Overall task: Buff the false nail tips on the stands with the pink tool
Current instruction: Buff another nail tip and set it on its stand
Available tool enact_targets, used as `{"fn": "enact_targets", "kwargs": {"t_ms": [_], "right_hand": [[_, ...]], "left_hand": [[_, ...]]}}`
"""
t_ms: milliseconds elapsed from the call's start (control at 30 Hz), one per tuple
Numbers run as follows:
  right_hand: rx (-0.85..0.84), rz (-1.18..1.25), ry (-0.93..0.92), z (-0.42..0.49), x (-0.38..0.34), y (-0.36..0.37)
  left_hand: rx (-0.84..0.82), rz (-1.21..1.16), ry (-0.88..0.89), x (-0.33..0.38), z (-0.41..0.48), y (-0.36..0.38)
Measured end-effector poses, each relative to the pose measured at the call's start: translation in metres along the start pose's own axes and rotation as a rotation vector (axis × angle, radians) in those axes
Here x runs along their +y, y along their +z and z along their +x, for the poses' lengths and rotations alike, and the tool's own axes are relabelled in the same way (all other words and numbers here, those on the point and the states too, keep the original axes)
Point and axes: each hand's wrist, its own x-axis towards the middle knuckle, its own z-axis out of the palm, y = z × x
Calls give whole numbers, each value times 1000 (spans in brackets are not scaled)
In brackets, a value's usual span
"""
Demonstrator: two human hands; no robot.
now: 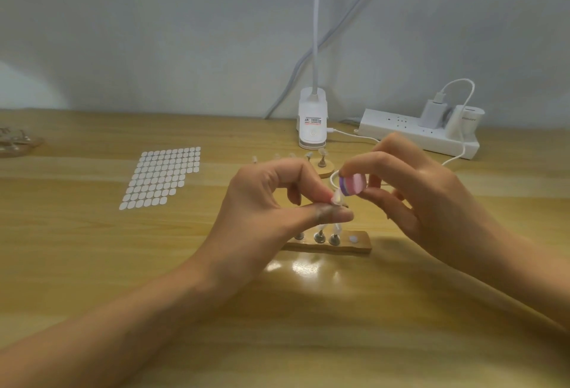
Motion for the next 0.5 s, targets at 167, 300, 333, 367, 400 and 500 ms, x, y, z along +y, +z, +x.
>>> {"fn": "enact_targets", "kwargs": {"t_ms": [167, 300, 333, 367, 400, 500], "right_hand": [[75, 38, -91, 2, -1, -2], [-36, -43, 18, -3, 5, 3], [-55, -71, 69, -4, 10, 3], [-81, -101, 119, -4, 15, 2], [-116, -125, 168, -3, 19, 0], [-168, -125, 236, -1, 28, -6]], "left_hand": [[26, 2, -42, -2, 3, -3], [-48, 67, 45, 3, -2, 1], [-66, 98, 65, 5, -3, 1], [-92, 139, 78, 7, -2, 1], [-125, 183, 84, 8, 0, 2], [-198, 263, 85, 13, 6, 5]]}}
